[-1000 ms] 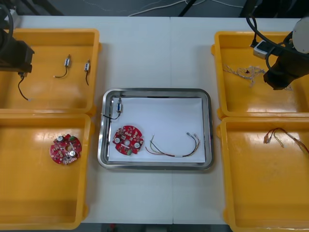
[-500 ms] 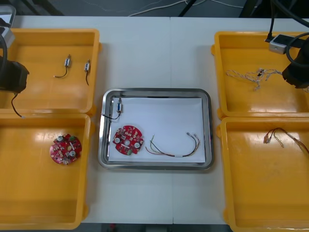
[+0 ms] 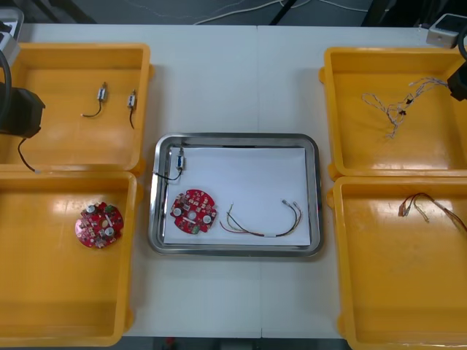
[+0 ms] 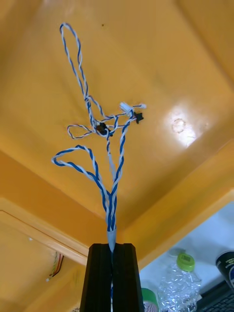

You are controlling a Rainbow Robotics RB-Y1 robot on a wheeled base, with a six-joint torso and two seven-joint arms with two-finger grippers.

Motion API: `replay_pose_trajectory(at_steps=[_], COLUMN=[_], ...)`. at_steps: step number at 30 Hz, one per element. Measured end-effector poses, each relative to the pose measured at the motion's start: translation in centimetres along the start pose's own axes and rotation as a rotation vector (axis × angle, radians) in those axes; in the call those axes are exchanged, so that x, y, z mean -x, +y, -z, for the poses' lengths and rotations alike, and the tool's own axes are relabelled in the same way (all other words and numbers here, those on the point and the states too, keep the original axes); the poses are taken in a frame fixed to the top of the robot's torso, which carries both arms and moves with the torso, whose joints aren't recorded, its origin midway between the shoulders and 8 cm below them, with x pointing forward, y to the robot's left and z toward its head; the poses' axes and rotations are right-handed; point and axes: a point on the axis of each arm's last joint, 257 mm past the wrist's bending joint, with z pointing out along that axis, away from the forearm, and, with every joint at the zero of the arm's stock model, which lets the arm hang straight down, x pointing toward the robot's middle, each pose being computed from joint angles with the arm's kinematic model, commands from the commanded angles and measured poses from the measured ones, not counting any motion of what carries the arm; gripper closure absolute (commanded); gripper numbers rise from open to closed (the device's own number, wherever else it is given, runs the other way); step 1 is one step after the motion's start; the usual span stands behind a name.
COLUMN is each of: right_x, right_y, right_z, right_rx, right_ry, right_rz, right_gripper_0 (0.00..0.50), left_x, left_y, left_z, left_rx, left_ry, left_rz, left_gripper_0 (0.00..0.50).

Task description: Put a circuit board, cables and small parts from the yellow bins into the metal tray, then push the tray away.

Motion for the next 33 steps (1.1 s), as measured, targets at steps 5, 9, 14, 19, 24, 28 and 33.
replay_pose_trajectory(at_steps=[5, 9, 14, 19, 24, 28, 33], right_x=[0.9, 1.4, 1.5, 2.4, 3.6, 4.0, 4.0], right_y=[-1.3, -2.7, -4.2, -4.6, -3.8, -3.7, -4.6], right_z=[1.8, 3.7, 5.6, 7.1, 8.2, 8.6, 9.3], right_rx=[-0.036, -0.079, -0.136, -0.153, -0.114, -0.053, -0.006], right_ry=[-0.024, -0.032, -0.008, -0.028, -0.075, -0.104, -0.143], right_rz=[0.0, 0.007, 0.034, 0.051, 0.073, 0.046, -0.021], right_gripper_0=[0.5, 0.5, 0.5, 0.5, 0.5, 0.5, 0.5], left_x=[-0.4, -0.6, -0.5, -0.5, -0.5, -0.5, -0.5], left_y=[0.1, 0.1, 0.1, 0.1, 0.1, 0.1, 0.1], left_z=[-0.1, -0.2, -0.2, -0.2, -0.2, -0.2, -0.2], left_rx=[0.002, 0.002, 0.002, 0.002, 0.003, 0.004, 0.005], left_ry=[0.006, 0.01, 0.009, 0.008, 0.008, 0.008, 0.007], left_rz=[0.0, 0.001, 0.0, 0.0, 0.0, 0.001, 0.001], left_gripper_0=[0.5, 0.5, 0.5, 0.5, 0.5, 0.5, 0.5])
